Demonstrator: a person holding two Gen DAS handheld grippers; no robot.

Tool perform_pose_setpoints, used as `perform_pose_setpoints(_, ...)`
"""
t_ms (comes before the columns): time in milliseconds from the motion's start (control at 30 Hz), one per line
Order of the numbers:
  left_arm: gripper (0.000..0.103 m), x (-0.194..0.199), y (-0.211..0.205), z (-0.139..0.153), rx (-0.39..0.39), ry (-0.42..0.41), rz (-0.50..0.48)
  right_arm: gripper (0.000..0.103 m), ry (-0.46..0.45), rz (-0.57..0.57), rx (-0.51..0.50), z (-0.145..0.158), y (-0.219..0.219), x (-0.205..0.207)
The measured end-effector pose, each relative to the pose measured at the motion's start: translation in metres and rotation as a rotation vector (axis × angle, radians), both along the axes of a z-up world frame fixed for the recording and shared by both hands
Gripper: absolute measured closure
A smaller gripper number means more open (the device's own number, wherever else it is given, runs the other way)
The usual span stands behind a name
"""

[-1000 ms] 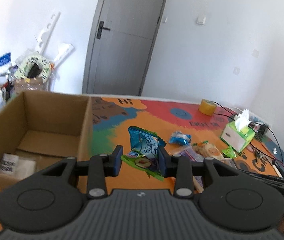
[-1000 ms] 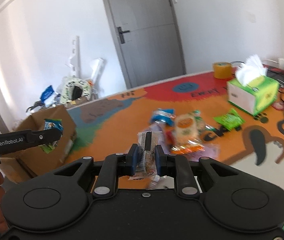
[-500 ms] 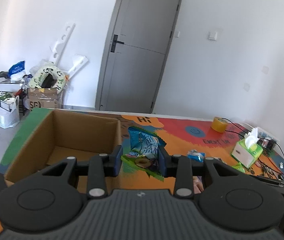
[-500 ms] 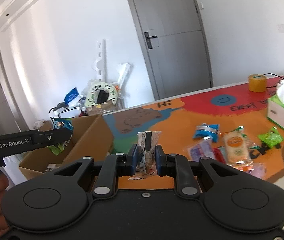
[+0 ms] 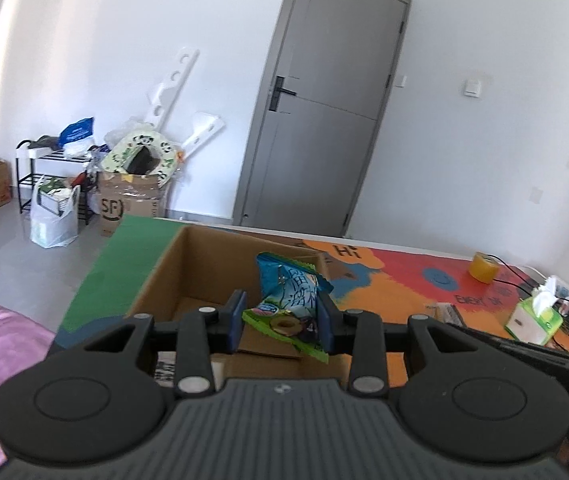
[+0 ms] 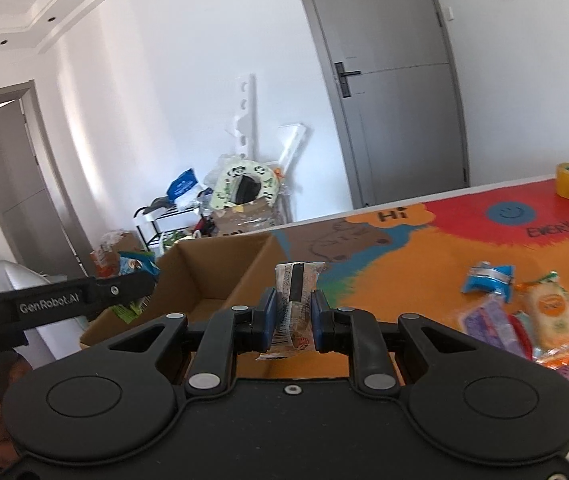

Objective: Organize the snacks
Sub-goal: 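Carry both held packets over the cardboard box, then open both grippers to release the packets into the box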

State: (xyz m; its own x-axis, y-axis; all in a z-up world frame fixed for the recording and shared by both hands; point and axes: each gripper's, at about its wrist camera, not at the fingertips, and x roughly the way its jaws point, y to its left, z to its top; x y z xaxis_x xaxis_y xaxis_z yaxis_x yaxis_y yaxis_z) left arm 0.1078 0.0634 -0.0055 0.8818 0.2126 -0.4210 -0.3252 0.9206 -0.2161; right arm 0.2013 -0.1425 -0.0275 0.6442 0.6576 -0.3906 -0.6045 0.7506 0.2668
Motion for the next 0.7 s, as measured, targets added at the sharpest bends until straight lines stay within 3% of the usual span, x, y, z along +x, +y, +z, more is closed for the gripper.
perform_pose_setpoints(200, 0.067, 0.003, 0.019, -0.005, -0.039, 0.029, 0.003, 0.084, -0.013, 0.045, -0.006, 0.005, 0.027, -0.001)
perform_pose_setpoints(400, 0.055, 0.001, 0.030, -0.008, -0.058, 0.031, 0.021, 0.084, -0.015, 0.073, -0.013, 0.008, 0.047, 0.001)
perform_pose_setpoints(700, 0.054, -0.009, 0.046, -0.004, -0.072, 0.026, 0.068, 0.080, 0.003, 0.115, -0.015, 0.011, 0.068, 0.002)
